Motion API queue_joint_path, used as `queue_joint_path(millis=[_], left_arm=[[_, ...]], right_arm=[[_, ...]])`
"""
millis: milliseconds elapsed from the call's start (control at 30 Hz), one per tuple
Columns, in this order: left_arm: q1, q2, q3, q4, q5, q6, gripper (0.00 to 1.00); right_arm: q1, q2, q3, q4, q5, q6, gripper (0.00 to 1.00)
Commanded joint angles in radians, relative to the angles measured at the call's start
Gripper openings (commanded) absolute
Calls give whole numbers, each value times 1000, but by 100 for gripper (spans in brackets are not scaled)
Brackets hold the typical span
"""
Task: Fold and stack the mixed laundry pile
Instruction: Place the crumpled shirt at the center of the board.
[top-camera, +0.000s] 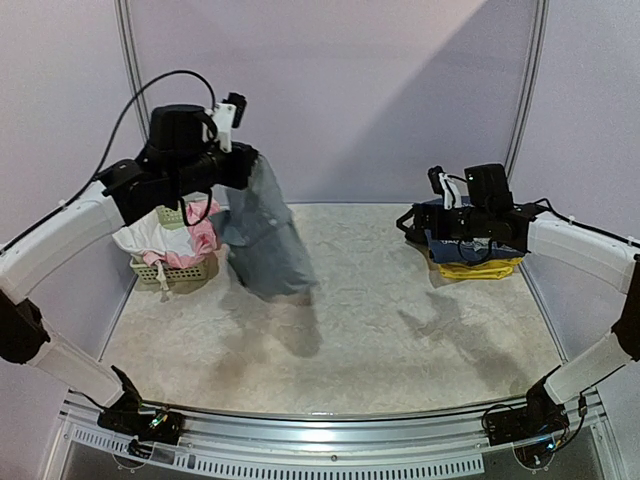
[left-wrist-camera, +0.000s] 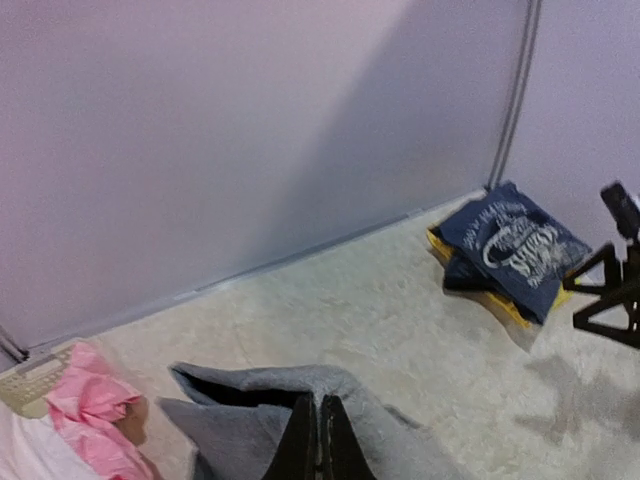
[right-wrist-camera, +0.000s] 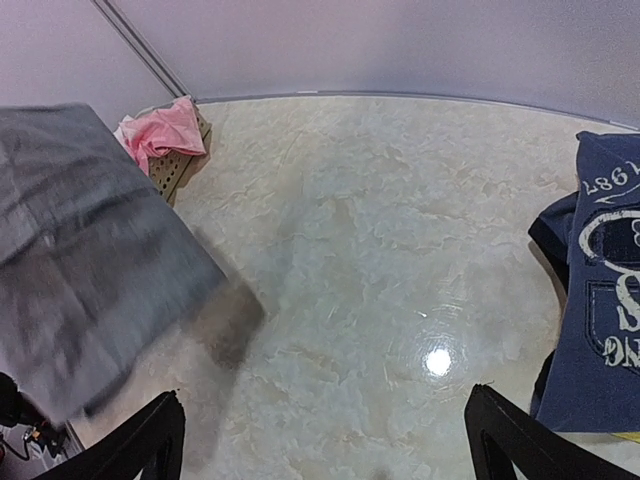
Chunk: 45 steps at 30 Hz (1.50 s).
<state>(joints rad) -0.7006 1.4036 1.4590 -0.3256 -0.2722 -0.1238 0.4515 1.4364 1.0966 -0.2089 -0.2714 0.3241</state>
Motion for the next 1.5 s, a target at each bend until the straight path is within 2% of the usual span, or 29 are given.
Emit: queue_joint_path(millis=[0, 167, 333, 667, 833, 867, 1067, 1100, 1333, 1400, 1467], left_arm=[[-80, 174, -28, 42, 83, -10, 0], [-148, 265, 32, 50, 47, -33, 0], [-149, 323, 121, -9, 19, -60, 0], [-134, 650, 347, -145, 56, -91, 0], [-124, 800, 469, -217, 156, -117, 0], [-127, 803, 471, -221, 169, -116, 9], [-138, 635, 315, -145, 139, -132, 95], [-140, 595, 288, -140, 120, -130, 99], [-117, 376, 102, -238, -53, -118, 100], [-74, 329, 36, -254, -59, -128, 99], [-20, 291, -35, -254, -6, -131, 98]], right_arm=[[8, -46, -38, 23, 51, 12, 99], [9, -91, -59, 13, 80, 18, 99], [8, -135, -90, -2, 85, 18, 99], [9, -101, -169, 59, 29, 53, 99], [8, -90, -179, 77, 2, 61, 98], [9, -91, -180, 76, 2, 61, 98], [9, -90, -183, 80, -3, 54, 98], [9, -89, -183, 85, -6, 55, 98], [9, -62, -172, 91, -27, 53, 99], [9, -54, -166, 93, -29, 52, 99], [9, -43, -153, 93, -36, 50, 99]])
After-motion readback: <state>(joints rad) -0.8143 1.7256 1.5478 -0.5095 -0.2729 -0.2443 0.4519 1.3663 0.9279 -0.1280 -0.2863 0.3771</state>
